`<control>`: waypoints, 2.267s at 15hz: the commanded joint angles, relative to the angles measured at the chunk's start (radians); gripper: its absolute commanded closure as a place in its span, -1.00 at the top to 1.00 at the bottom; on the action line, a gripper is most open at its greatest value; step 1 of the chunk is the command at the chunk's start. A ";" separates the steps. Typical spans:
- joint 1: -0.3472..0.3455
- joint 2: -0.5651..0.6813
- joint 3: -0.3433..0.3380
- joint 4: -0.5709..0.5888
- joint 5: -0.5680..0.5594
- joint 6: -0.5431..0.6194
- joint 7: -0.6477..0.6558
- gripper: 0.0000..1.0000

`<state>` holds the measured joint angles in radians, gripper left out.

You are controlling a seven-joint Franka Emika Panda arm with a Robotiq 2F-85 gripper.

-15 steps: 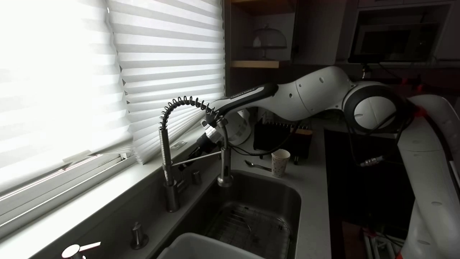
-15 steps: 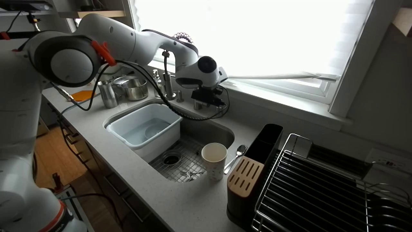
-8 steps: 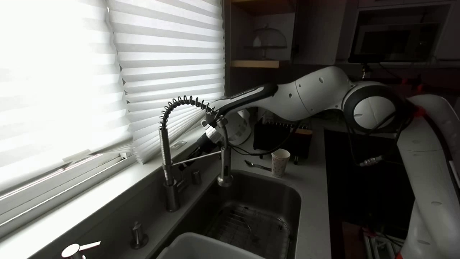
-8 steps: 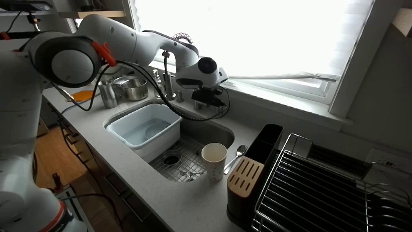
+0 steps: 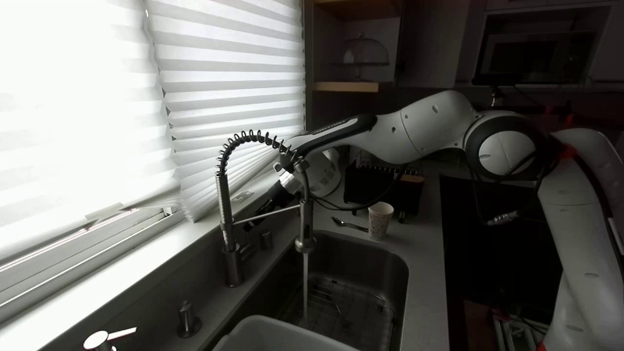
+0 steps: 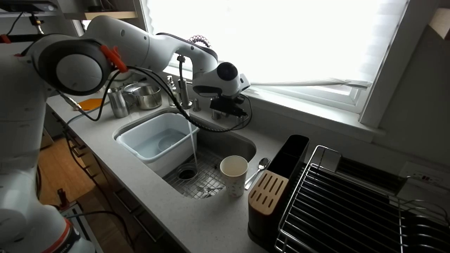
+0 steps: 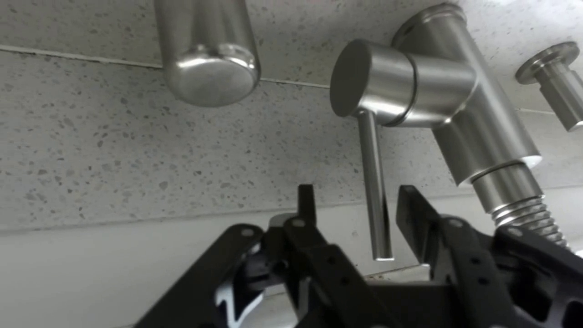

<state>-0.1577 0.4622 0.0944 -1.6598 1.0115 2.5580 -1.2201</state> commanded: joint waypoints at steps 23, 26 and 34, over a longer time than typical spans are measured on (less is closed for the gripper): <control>-0.005 -0.282 -0.165 -0.159 -0.654 -0.363 0.747 1.00; -0.026 -0.345 -0.199 -0.151 -0.709 -0.603 0.832 1.00; -0.068 -0.510 -0.304 -0.206 -0.990 -0.796 0.872 1.00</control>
<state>-0.2108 0.0185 -0.1871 -1.7972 0.0965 1.7549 -0.3436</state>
